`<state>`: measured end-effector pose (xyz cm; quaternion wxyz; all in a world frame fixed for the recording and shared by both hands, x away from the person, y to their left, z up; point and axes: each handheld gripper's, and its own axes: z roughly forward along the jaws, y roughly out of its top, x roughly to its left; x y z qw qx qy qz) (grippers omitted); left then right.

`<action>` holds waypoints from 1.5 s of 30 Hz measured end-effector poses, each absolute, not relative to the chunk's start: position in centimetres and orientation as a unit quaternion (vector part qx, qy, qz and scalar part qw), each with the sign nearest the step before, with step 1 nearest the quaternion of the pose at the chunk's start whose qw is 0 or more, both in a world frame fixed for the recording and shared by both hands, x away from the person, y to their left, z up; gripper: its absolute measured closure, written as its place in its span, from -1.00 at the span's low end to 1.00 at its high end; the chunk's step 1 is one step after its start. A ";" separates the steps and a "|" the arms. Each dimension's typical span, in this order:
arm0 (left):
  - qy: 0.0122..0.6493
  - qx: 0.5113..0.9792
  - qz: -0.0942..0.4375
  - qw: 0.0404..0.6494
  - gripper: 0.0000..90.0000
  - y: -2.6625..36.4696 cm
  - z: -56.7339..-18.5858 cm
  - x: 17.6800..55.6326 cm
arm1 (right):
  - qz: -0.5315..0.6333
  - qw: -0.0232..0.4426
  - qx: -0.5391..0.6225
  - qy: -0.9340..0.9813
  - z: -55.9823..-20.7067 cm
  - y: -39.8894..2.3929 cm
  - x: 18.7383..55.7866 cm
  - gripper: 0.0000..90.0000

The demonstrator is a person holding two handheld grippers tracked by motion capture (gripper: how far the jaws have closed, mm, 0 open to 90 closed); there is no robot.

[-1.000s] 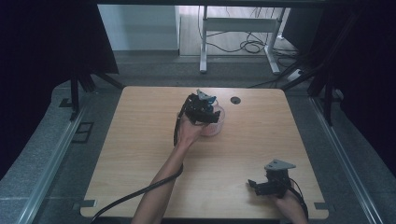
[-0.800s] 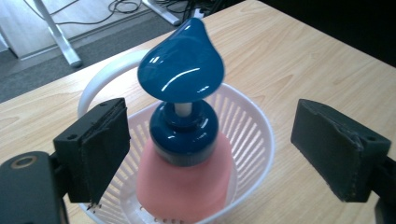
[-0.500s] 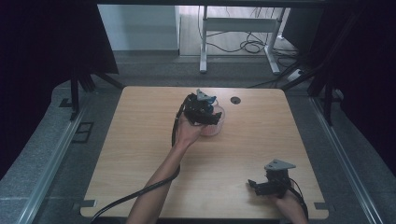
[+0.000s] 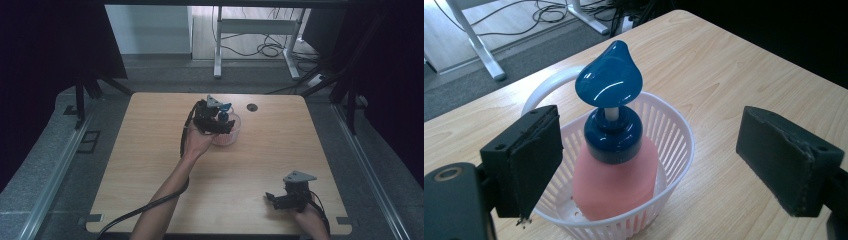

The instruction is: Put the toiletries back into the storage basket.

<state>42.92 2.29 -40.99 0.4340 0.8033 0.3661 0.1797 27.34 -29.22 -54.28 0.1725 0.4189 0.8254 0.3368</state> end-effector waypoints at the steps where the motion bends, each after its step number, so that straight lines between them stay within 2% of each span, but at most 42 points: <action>1: 0.366 0.803 0.180 0.436 -0.75 2.4 -40.9 42.9 | 0.337 0.173 0.419 0.825 -54.3 -29.2 27.3 -1.00; 45: 0.343 0.807 0.185 0.443 -0.73 6.0 -39.3 39.9 | 0.336 0.172 0.420 0.825 -54.3 -29.2 27.3 -1.00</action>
